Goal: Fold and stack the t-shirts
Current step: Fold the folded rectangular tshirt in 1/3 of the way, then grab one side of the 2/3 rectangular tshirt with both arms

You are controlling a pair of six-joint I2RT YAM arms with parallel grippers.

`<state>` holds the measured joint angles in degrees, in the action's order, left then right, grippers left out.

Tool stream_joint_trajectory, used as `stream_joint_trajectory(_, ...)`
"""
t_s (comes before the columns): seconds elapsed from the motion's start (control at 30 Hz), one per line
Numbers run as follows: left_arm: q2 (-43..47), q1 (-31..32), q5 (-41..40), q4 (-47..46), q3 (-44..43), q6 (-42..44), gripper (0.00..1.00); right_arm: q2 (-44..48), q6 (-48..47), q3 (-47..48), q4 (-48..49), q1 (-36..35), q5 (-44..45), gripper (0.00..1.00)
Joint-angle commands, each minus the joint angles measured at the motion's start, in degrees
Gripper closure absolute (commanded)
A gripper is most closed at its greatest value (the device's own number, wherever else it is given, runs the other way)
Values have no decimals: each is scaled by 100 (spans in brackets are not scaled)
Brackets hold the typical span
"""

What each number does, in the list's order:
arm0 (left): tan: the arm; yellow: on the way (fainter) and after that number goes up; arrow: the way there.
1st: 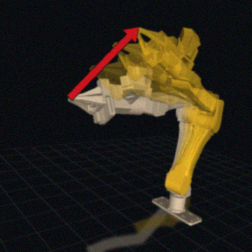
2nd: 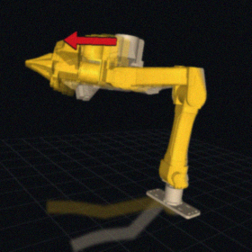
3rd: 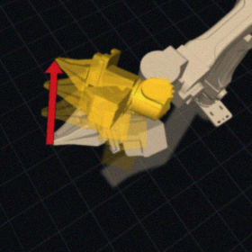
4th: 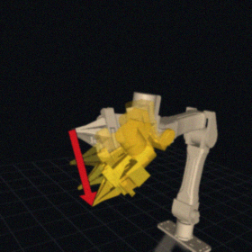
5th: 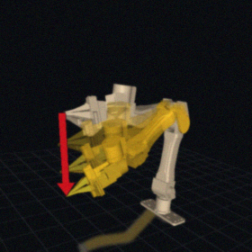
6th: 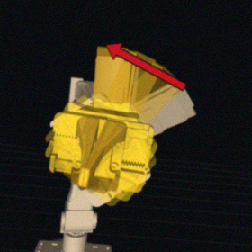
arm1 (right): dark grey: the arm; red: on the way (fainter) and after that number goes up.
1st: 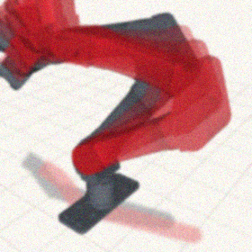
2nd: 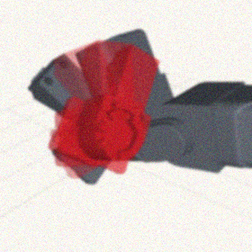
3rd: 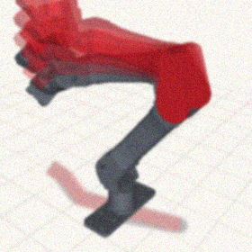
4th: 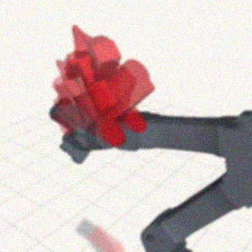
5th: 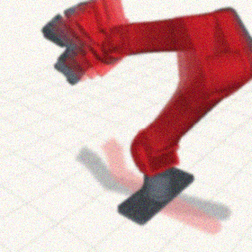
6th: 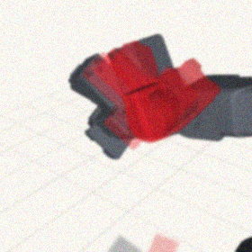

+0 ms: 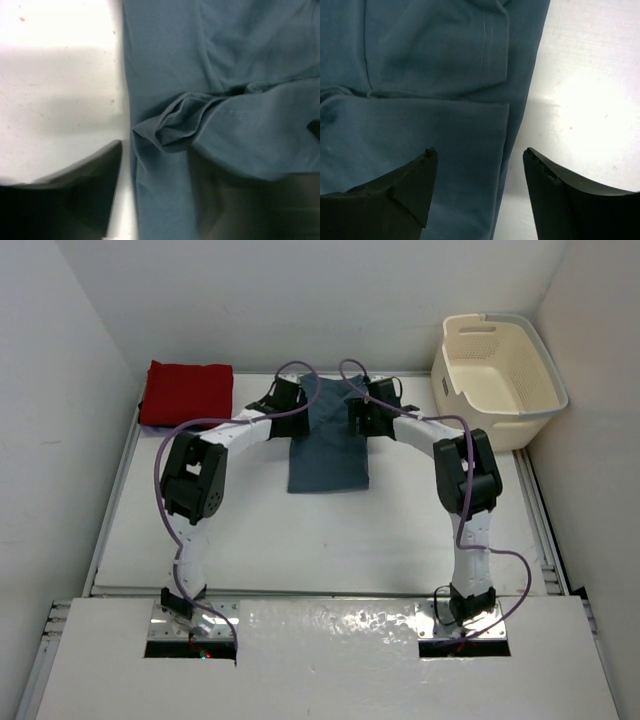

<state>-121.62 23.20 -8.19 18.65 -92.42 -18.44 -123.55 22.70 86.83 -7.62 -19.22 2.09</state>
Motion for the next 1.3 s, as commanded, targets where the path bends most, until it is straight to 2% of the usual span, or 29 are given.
stream_joint_trajectory(0.0, 95, -123, 54, -37, -320, -11, 44, 172, -64, 484, -72, 41, -112, 25)
stream_joint_trajectory(0.03, 182, -123, 54, -20, -329, -2, 38, 243, -81, 476, -73, 33, -121, 20)
stream_joint_trajectory(0.07, 235, -123, 36, 15, -338, 7, 31, 322, -99, 380, -56, 41, -182, 8)
stream_joint_trajectory(0.1, 296, -132, -16, 33, -320, -11, 23, 505, -108, 292, -21, 41, -182, 1)
stream_joint_trajectory(0.17, 533, -132, 10, -2, -189, -20, 2, 708, -90, 19, -29, 33, -418, 1)
stream_joint_trajectory(0.2, 621, -132, 71, -11, -119, -37, 1, 953, -73, -112, -38, 33, -446, 1)
stream_joint_trajectory(0.27, 876, -132, 220, -151, 205, -46, 0, 1261, -29, -672, 32, 33, -516, 1)
stream_joint_trajectory(0.37, 1219, -123, 466, -378, 731, -90, 0, 1886, 111, -1516, 567, 33, -1094, 1)
stream_joint_trajectory(0.5, 1466, -114, 1562, -906, 1112, -29, 0, 2413, 226, -2238, 944, -11, -1728, 1)
stream_joint_trajectory(0.53, 1370, -114, 2262, -1012, 1112, -20, 0, 2493, 235, -2379, 1077, -29, -2042, 1)
stream_joint_trajectory(0.63, 941, -88, 2848, -1136, 990, -63, 0, 2625, 226, -2732, 1297, -195, -2553, 1)
stream_joint_trajectory(0.8, 203, -88, 2884, -1303, 559, -81, 0, 2388, 437, -2996, 1842, -231, -2801, 1)
stream_joint_trajectory(1.03, -862, -166, 2436, -751, -740, 103, 0, 1791, 577, -3153, 1975, -240, -2802, 1)
stream_joint_trajectory(1.27, -907, -369, 2480, -820, -654, 130, 0, 1579, 508, -3488, 1817, -231, -2355, 1)
